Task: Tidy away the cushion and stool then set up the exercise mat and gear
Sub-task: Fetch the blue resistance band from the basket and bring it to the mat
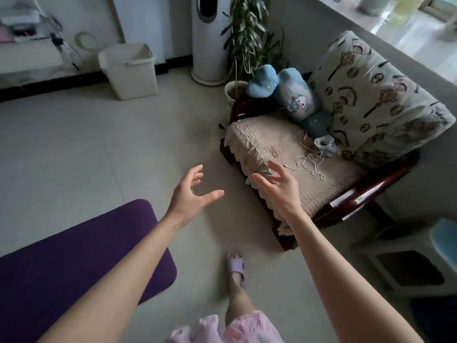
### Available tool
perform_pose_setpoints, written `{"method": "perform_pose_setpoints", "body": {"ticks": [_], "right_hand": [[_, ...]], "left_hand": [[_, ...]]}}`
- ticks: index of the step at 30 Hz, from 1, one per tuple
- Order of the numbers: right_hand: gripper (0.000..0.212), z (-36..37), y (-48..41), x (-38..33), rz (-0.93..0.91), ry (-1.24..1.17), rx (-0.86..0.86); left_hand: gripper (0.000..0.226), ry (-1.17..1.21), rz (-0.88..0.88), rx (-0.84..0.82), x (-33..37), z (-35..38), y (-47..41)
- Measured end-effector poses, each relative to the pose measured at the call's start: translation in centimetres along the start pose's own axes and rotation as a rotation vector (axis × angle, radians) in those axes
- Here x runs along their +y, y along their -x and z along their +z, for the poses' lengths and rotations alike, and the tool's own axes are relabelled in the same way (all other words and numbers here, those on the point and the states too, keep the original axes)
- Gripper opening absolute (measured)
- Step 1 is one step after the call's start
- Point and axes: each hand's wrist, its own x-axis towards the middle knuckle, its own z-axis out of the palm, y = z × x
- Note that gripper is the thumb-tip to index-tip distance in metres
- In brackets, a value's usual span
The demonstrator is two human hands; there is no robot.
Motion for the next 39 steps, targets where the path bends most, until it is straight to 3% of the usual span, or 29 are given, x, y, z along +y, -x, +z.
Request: {"method": "perform_pose_setpoints", "body": {"ticks": [6, 18, 39], "right_hand": [[0.062, 3.6, -13.8, -2.9, -0.071, 0.004, -0.121], [0.066, 15.4, -38.8, -11.5, -0.168, -0.018, -0.405], [0.064, 42.3, -74.4, -29.3, -0.212, 0.016, -0.495]], "left_hand": [[0.082, -0.014, -0.001, 0.086, 1.2, -1.3, -12.5], [0.084, 0.029, -0.153, 0.415, 2.4, -7.8, -32.3], [0.083, 0.016, -0.206, 0.502, -0.5, -31.0, -72.5]]}}
